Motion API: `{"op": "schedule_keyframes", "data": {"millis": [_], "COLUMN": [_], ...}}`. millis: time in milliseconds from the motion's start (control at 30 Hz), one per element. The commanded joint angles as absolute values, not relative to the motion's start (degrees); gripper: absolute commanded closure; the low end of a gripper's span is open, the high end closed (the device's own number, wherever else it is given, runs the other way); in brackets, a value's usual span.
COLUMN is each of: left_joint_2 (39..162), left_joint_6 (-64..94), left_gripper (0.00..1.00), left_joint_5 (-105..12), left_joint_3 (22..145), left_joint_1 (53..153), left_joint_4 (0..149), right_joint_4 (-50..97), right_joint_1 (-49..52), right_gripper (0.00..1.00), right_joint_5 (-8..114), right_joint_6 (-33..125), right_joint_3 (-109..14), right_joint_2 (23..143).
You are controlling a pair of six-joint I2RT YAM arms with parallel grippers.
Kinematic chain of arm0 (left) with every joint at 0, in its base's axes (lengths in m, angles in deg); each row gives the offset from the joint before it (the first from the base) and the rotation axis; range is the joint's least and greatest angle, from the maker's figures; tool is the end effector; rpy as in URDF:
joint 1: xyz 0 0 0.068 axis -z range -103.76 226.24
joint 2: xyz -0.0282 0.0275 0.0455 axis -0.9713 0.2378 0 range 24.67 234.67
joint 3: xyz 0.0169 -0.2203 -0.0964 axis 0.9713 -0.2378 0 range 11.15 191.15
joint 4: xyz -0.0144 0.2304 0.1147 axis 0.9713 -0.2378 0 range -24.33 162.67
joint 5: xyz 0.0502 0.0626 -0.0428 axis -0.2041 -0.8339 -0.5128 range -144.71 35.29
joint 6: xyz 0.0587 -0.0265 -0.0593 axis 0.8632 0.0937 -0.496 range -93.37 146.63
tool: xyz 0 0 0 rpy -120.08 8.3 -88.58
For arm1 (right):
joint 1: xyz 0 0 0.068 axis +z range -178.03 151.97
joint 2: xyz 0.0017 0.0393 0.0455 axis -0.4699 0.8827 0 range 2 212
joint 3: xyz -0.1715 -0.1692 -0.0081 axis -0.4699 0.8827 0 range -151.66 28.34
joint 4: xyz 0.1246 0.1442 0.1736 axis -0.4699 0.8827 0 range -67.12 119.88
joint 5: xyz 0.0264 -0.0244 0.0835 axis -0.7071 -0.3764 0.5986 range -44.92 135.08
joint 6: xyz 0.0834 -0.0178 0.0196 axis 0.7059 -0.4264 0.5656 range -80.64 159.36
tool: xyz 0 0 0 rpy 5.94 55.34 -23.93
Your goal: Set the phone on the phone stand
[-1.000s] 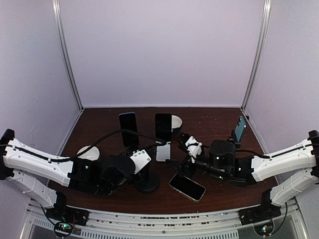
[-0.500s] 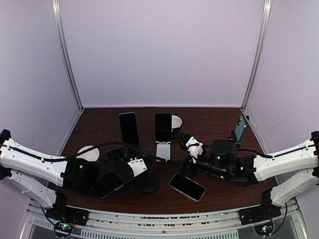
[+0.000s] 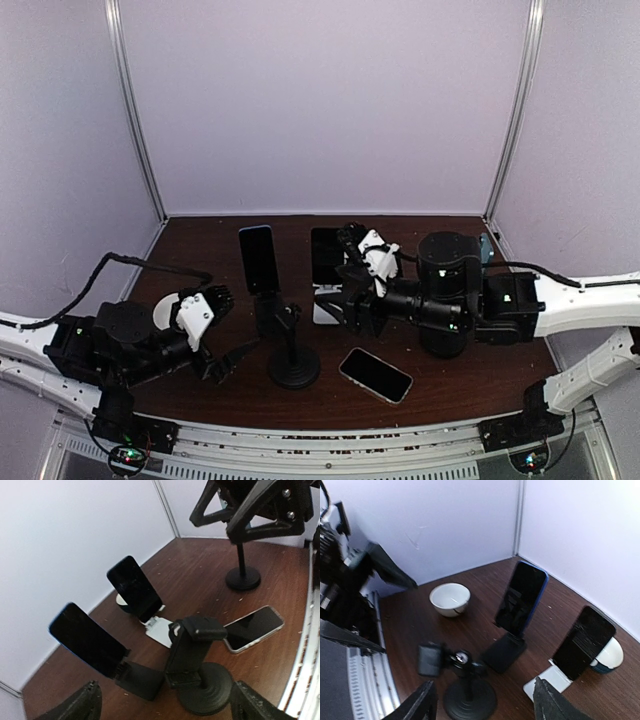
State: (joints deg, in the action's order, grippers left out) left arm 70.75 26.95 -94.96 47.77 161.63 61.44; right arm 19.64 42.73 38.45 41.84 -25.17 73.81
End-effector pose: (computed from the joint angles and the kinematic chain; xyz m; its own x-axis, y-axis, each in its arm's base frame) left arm 0.0687 -0.2273 0.2524 -0.0245 0.3558 -0.9342 0.7123 0.6619 0.2335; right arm 0.1210 0.3193 0.2750 -0.1244 -0.2263 -0.9661 -0.8965 0.4429 0.0117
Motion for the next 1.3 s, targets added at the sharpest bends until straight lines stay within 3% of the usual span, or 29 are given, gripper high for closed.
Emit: {"op": "schedule_keyframes", "data": {"millis": [0,67,133,333,533,667,933,1100,1267], "left_joint_2": [66.02,65.93,66.06,65.37,71.11,74.13,71.20,70.61,72.25], "left_joint_6": [10.41,5.61,2.34,-2.63,-1.27,-0.37,6.49,11.87,15.24], "left_gripper": [0.16,0.31,0.35,0.27,0.21,0.19,0.15,0.13,0.14], "left_joint_5": [-84.12,-81.64,-82.30,-79.69,-77.60,-77.10,-70.70,-61.57,-51.11], "left_joint_3": [43.68,43.80,43.87,41.99,42.34,43.80,41.02,38.86,37.27], "left_joint_1": [158.04,156.00,155.01,150.14,149.13,148.87,147.06,142.94,138.14], "left_joint_4": [61.09,57.41,54.47,53.60,56.23,57.76,67.08,73.84,80.67], "right_joint_4": [31.94,36.02,42.72,47.78,48.23,45.71,31.94,16.36,11.68], "right_joint_1": [45.55,45.59,45.62,46.22,46.23,46.22,44.83,39.38,37.66], "right_gripper": [0.33,0.34,0.36,0.38,0.51,0.75,0.82,0.83,0.84], "right_joint_5": [42.12,44.31,45.18,45.42,45.70,43.79,49.08,65.44,75.26], "right_joint_6": [47.71,48.76,49.23,50.22,51.67,53.00,49.07,41.57,35.93], "right_joint_3": [-37.04,-43.52,-50.26,-56.76,-57.33,-53.90,-38.99,-28.07,-27.83], "right_joint_2": [79.30,83.70,88.43,95.34,98.40,96.81,90.68,87.20,91.91]}}
